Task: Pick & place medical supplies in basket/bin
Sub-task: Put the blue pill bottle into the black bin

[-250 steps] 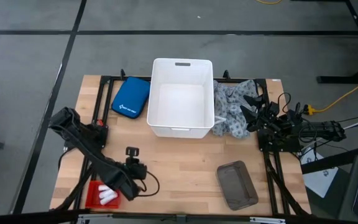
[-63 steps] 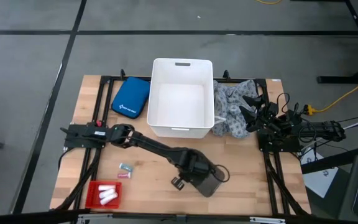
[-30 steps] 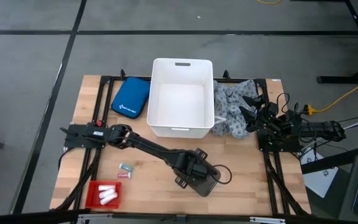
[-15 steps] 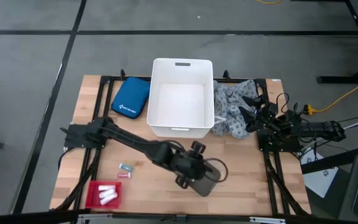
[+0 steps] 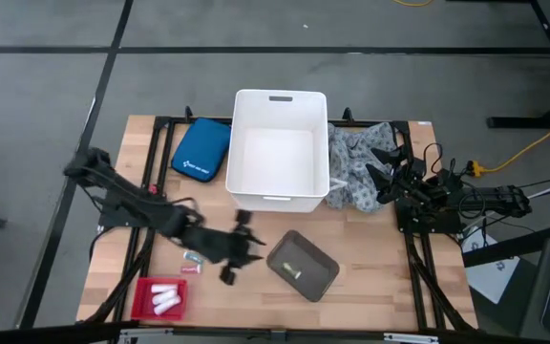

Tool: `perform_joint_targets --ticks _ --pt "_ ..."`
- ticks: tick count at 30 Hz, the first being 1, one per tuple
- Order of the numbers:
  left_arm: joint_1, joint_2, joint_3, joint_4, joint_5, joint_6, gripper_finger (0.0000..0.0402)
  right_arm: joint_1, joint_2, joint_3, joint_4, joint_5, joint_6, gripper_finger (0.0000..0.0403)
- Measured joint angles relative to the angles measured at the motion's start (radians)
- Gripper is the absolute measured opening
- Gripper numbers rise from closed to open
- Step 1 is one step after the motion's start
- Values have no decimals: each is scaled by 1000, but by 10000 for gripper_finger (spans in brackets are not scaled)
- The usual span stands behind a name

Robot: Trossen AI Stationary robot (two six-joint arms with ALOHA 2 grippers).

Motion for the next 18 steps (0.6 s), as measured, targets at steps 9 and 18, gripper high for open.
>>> perform_joint_targets --ticks 9,18 --pt "-199 -268 -297 -228 -76 -503 153 0 0 0 -2 0 1 292" --pt "-369 -279 -347 -372 21 -877 153 0 0 0 -15 0 1 292"
